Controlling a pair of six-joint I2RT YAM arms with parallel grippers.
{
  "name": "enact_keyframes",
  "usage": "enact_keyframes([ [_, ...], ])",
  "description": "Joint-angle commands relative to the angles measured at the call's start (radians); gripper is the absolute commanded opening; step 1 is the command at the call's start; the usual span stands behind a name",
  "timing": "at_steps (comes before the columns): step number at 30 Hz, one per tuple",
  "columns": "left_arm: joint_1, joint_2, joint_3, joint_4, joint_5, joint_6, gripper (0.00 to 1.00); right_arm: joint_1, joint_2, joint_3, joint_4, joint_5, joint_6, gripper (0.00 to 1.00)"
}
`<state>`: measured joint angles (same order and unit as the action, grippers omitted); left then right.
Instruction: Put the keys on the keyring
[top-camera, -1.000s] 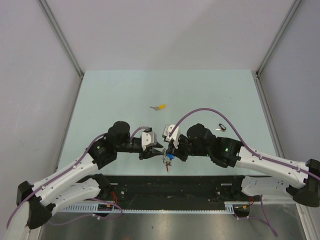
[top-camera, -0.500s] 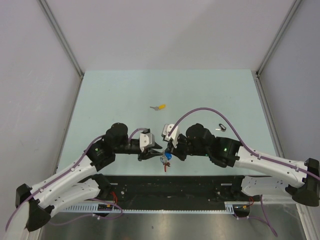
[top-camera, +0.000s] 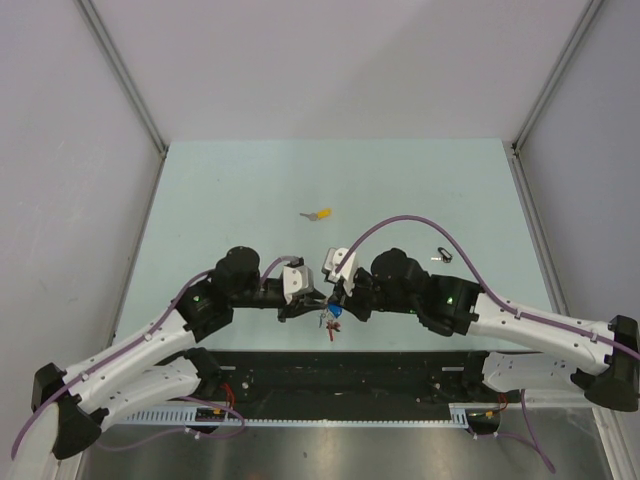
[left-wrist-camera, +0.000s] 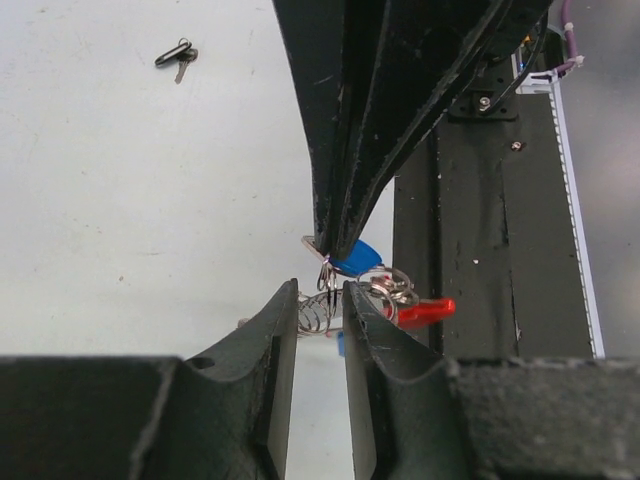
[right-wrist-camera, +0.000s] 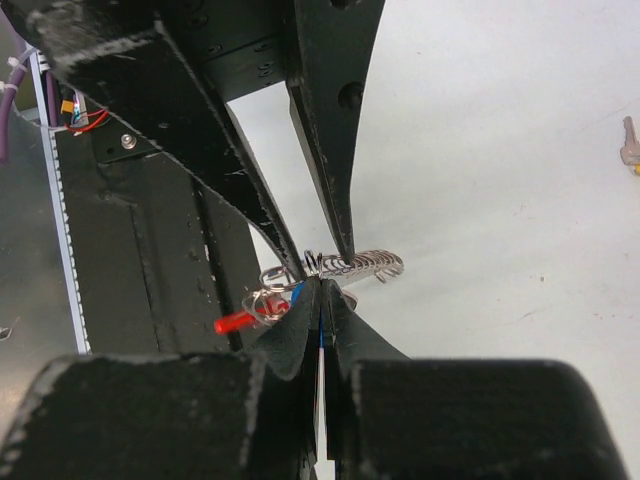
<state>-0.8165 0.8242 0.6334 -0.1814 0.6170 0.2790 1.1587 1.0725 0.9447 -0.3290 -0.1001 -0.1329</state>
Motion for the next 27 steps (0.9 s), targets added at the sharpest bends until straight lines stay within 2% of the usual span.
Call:
enact_keyframes([
  [1,-0.012,0.001,-0.011,0.019,-0.022,-0.001,0.26,0.015,-0.025,0.052,0.068,0.026,0.012,0.00],
  [10,-0.016,0.001,-0.008,0.013,-0.051,-0.004,0.07,0.030,-0.048,0.054,0.054,0.077,0.024,0.00],
  [12,-0.016,-0.002,-0.009,0.013,-0.059,-0.011,0.00,0.032,-0.057,0.052,0.051,0.098,0.029,0.00],
  [22,-0.016,-0.083,-0.032,0.083,-0.146,-0.063,0.00,0.032,-0.085,0.040,0.028,0.264,0.128,0.00],
  [27,-0.016,-0.166,-0.080,0.163,-0.172,-0.078,0.00,-0.007,-0.105,0.009,0.033,0.251,0.220,0.00],
])
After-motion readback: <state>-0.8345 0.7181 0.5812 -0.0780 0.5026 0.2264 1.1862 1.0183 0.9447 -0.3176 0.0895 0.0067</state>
